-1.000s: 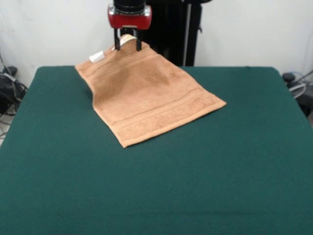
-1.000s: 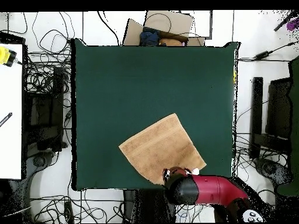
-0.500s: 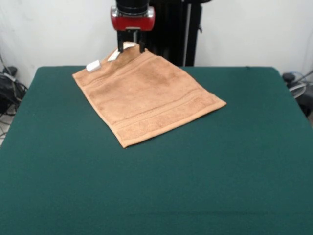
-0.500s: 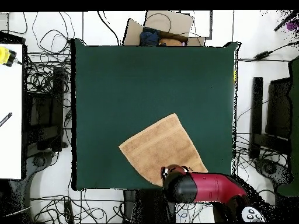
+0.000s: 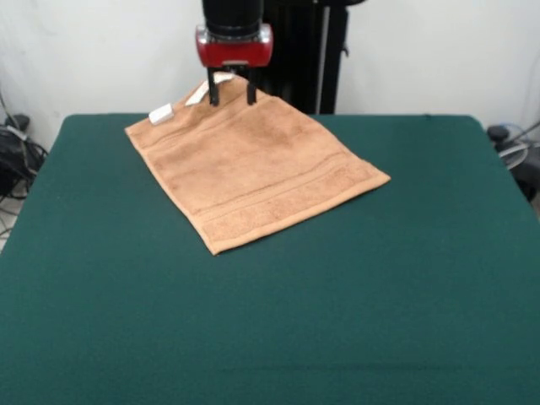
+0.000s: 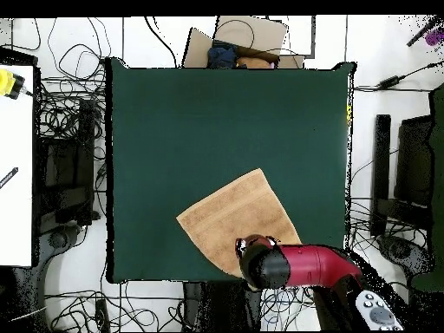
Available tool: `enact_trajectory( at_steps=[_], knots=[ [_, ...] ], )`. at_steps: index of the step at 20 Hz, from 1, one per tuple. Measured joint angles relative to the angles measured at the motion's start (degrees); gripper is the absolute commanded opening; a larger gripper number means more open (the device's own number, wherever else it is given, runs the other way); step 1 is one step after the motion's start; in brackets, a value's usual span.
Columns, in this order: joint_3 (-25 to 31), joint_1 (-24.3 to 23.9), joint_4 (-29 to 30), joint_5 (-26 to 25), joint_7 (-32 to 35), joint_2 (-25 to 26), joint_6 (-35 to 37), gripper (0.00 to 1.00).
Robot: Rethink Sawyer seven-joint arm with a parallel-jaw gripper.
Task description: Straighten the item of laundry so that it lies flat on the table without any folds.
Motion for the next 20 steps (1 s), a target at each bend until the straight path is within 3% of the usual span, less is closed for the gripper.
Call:
enact_trajectory(
  at_steps=[7, 13, 20],
  knots=[
    [2.2, 2.2, -10.2, 0.9, 0.0, 9.5, 0.0, 1.00],
    [3.6, 3.2, -14.6, 3.3, 0.0, 13.6, 0.0, 1.00],
    [4.0, 3.4, -16.4, 6.1, 0.0, 14.9, 0.0, 1.00]
  ],
)
